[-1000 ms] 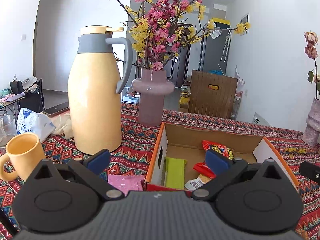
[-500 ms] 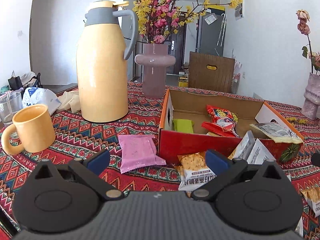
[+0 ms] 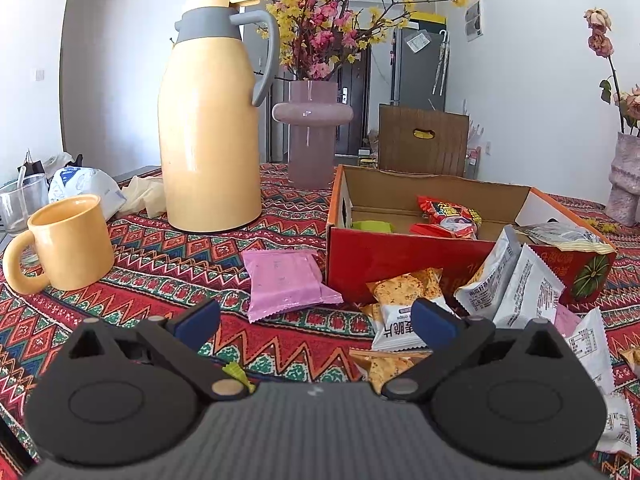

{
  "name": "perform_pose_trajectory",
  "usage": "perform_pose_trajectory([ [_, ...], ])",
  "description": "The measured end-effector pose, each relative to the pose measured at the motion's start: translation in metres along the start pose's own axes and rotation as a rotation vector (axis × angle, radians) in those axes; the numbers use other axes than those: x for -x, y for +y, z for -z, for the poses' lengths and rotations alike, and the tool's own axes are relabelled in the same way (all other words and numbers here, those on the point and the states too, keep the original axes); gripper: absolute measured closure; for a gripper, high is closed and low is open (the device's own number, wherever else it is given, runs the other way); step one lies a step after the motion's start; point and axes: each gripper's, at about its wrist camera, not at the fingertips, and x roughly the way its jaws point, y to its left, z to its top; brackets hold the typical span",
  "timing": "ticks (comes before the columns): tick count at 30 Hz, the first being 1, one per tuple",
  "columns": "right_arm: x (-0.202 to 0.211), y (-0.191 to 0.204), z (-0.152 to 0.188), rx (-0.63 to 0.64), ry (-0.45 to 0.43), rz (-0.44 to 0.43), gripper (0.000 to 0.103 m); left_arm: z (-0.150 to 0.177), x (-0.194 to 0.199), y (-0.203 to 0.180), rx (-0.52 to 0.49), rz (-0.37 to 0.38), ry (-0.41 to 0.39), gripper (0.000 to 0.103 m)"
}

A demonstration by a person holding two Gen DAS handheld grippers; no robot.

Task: Organize snacks
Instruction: 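Lower the right tool onto a white oat-crisp packet and close it, then grasp another white oat-crisp packet with the left tool while the right tool holds its packet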

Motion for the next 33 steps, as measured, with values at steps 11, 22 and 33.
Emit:
perform_pose_trajectory([
  [11, 0.017, 0.001, 0.016, 0.029, 0.036, 0.035, 0.000, 0.001, -0.002, 0.006, 0.031, 0.015, 0.015, 0.000],
  [22, -0.005, 0.003, 0.024, 0.068, 0.123, 0.127, 0.005, 0.001, -0.003, 0.006, 0.037, 0.017, 0.020, 0.000],
  [33, -0.005, 0.011, 0.024, 0.106, 0.101, 0.117, 0.061, 0.001, -0.004, 0.007, 0.042, 0.022, 0.029, 0.000],
])
